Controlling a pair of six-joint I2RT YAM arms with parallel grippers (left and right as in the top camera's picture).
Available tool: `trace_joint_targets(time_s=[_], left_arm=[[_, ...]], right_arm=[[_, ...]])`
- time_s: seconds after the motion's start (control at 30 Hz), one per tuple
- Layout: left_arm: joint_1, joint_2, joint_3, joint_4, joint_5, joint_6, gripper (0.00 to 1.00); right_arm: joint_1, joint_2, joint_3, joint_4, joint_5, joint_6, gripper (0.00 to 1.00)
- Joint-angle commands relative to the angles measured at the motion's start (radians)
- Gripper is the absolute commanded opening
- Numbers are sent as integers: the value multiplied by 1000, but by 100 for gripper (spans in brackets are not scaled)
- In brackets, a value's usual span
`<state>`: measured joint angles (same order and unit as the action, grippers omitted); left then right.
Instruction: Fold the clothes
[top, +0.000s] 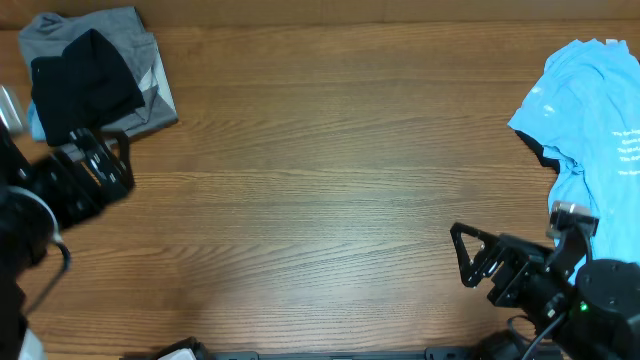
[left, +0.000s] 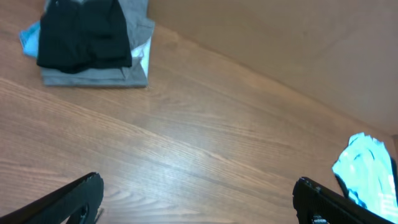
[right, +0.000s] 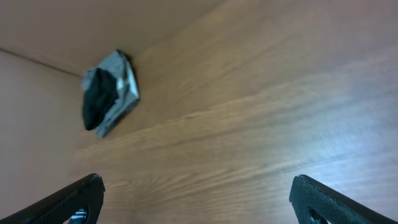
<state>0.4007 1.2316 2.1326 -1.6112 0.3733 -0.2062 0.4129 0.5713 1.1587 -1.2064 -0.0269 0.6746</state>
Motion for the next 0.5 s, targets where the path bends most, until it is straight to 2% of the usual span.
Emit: trace_joint_targets(time_s=[0.0,0.13,0.23,0.37,0.47], left_arm=[[3,-158,-211,76,7,35,100],[4,-365,-563,250,50,30,100],[4,-488,-813,373,50,-80,100],[4,-506,-969,433,43,-148,100],[4,-481,-1048,469,42,-150,100]], right_arm=[[-3,-44,-109,24,43,40,100],[-3,-65,-222,186,106,26,100],[-3,-65,-234,304,189,26,100],[-3,-65,-234,373,248,26,100],[-3,-64,-235,372,349,26,100]])
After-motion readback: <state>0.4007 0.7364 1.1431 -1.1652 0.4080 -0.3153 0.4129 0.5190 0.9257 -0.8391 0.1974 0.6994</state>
